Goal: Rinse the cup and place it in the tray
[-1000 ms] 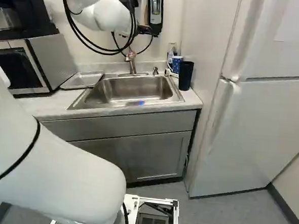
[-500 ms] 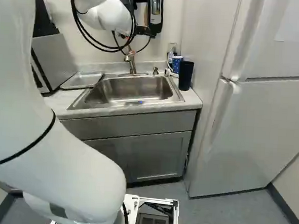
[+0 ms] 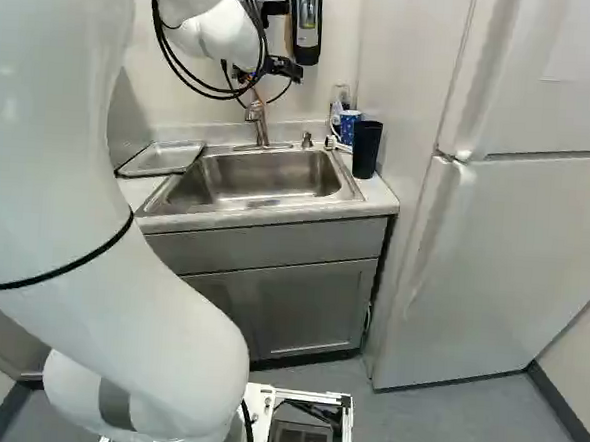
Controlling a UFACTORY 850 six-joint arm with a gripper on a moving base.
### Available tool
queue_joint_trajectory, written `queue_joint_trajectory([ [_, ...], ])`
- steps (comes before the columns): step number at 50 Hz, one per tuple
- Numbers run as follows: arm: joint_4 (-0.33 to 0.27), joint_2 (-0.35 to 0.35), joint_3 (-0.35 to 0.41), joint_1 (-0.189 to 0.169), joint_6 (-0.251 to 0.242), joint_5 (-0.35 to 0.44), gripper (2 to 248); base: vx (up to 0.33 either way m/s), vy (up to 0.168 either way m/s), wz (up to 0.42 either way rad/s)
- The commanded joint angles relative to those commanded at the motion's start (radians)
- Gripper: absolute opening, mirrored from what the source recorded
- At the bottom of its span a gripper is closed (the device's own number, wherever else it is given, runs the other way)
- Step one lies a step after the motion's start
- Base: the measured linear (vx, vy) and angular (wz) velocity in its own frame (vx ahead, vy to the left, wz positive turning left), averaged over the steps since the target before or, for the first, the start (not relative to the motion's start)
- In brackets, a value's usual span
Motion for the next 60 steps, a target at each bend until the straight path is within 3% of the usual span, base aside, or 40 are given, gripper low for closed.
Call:
queue_joint_trajectory([
  [31, 0.0, -0.129, -0.134, 0.03, 0.0, -0.111, 247, 0.0, 0.0, 0.0],
  [60, 0.0, -0.176, -0.186, 0.034, 0.0, -0.16, 247, 0.0, 0.0, 0.0],
])
